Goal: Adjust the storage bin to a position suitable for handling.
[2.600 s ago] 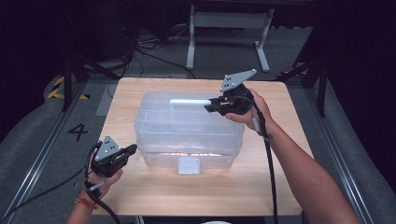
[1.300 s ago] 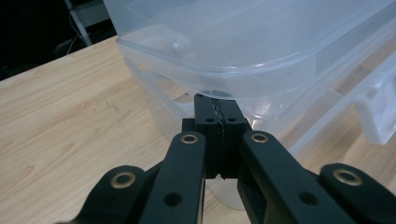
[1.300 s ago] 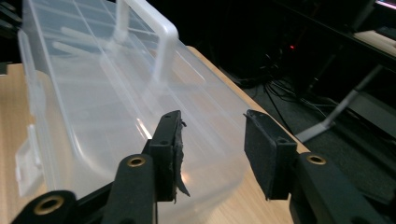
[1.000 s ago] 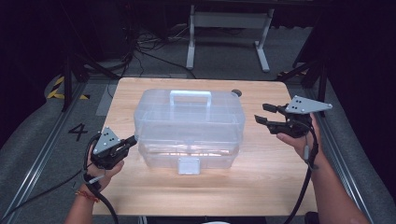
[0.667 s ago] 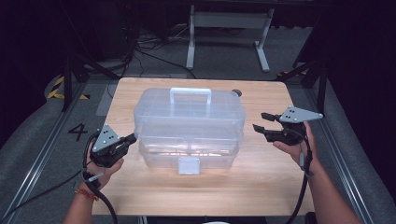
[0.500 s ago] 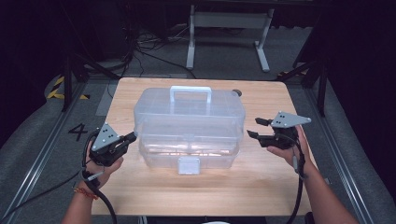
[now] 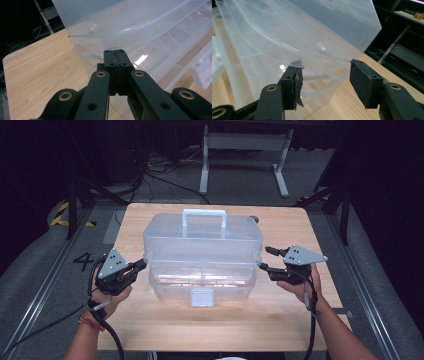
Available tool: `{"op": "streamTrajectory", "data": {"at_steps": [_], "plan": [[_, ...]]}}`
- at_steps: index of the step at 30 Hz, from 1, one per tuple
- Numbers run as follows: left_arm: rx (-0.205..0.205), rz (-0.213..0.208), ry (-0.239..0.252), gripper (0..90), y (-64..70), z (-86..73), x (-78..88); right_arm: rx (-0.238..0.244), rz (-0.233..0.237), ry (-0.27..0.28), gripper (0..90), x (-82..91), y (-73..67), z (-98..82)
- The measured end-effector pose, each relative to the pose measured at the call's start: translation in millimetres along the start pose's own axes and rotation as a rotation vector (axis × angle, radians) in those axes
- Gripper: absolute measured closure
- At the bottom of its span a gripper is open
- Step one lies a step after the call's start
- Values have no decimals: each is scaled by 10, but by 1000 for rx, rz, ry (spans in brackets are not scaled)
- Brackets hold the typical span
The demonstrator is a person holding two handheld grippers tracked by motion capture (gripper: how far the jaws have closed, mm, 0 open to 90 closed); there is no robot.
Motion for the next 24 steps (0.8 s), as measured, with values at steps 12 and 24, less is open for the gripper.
{"op": "streamTrajectory", "data": {"at_steps": [12,24], "plan": [[39,86,-22,752,-72,-249,107,-47,-48,79,471,-3,13,97],[95,33,-140,640,-26,-817,24,-87,-83,106,531,-47,72,210]]}}
Point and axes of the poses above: each handheld gripper's, and its own axes: x roughly backward along the jaws, z roughly out of its top, y roughly to its right, the point moved 3 cm from there along -x, roughly forward along the jaws, and after that the axes turned 13 degrees about -z, right-handed, at the moved point
